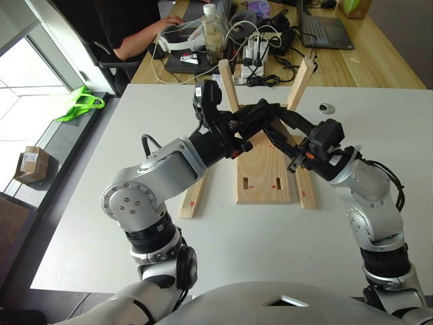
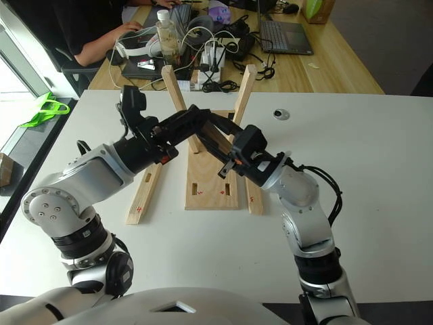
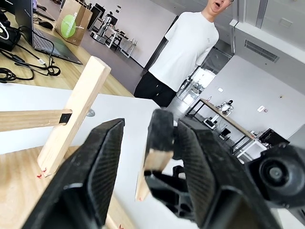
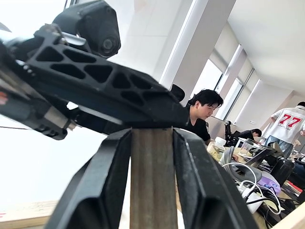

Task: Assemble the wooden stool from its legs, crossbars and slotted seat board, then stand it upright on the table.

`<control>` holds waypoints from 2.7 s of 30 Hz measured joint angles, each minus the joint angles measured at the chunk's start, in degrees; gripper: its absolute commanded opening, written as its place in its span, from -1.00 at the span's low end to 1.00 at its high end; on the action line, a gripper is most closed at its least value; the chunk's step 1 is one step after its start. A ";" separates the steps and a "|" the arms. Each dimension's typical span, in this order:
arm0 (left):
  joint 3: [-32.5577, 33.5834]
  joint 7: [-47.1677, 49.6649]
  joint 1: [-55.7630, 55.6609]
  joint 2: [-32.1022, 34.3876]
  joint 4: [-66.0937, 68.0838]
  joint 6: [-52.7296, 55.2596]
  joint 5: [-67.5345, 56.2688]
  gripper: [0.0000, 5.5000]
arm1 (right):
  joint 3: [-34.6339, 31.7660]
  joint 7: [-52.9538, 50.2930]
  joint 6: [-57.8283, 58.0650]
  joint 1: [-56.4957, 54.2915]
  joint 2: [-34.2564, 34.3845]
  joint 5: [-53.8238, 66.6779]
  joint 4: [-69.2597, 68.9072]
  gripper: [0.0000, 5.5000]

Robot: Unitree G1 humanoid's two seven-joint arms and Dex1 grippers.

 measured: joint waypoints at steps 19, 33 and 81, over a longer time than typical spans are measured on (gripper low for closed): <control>-14.60 -8.41 2.27 12.86 -4.00 -18.32 20.19 -0.28 | -3.34 -6.35 1.29 1.37 4.33 0.98 6.17 -0.54; -21.70 -7.62 9.93 11.12 8.11 -62.40 63.69 -0.28 | -7.49 -16.27 3.40 3.90 14.55 3.48 12.87 -0.54; -14.77 -3.89 13.85 -1.58 18.94 -70.87 75.16 -0.28 | -16.18 -32.38 -8.65 2.03 13.95 -10.32 31.39 -0.54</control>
